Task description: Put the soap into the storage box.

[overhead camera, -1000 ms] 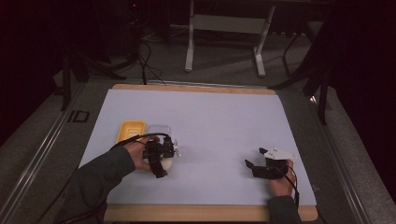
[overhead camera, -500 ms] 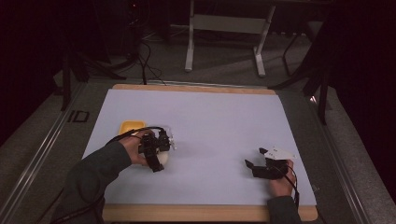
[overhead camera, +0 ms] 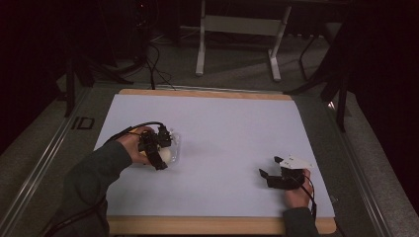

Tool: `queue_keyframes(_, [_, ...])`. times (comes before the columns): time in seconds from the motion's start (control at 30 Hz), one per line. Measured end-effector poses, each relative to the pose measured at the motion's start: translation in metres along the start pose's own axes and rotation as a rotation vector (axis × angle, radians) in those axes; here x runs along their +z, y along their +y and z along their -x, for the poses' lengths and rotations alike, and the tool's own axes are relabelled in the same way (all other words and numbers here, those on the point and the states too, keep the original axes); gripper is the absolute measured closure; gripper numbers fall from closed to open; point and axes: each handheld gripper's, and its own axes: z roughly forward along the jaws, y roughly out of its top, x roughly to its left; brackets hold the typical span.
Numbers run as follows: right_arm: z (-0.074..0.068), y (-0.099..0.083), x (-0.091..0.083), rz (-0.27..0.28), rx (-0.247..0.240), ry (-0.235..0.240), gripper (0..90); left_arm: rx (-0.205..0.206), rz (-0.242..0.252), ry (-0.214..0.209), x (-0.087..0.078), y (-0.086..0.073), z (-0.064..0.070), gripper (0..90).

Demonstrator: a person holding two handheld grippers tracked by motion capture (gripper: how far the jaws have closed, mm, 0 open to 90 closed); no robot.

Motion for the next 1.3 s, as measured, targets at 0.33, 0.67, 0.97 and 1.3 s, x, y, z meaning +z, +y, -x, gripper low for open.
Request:
queue_keyframes(0.33, [0.0,0.0,0.0,-0.003,0.001,0.001,20.3,-0.073,-0.011,0.007,0.001,-0.007,-0.016,25.7])
queue_keyframes(0.67, [0.0,0.0,0.0,-0.003,0.0,0.0,20.3,-0.144,-0.012,0.001,0.002,-0.01,-0.025,25.6])
queue_keyframes(0.97, [0.0,0.0,0.0,-0.004,0.0,0.001,20.3,-0.209,-0.035,0.003,0.005,-0.007,-0.032,25.7])
queue_keyframes(1.3, [0.0,0.0,0.0,-0.003,-0.002,0.0,20.3,-0.316,-0.045,0.011,0.01,-0.011,-0.044,25.7])
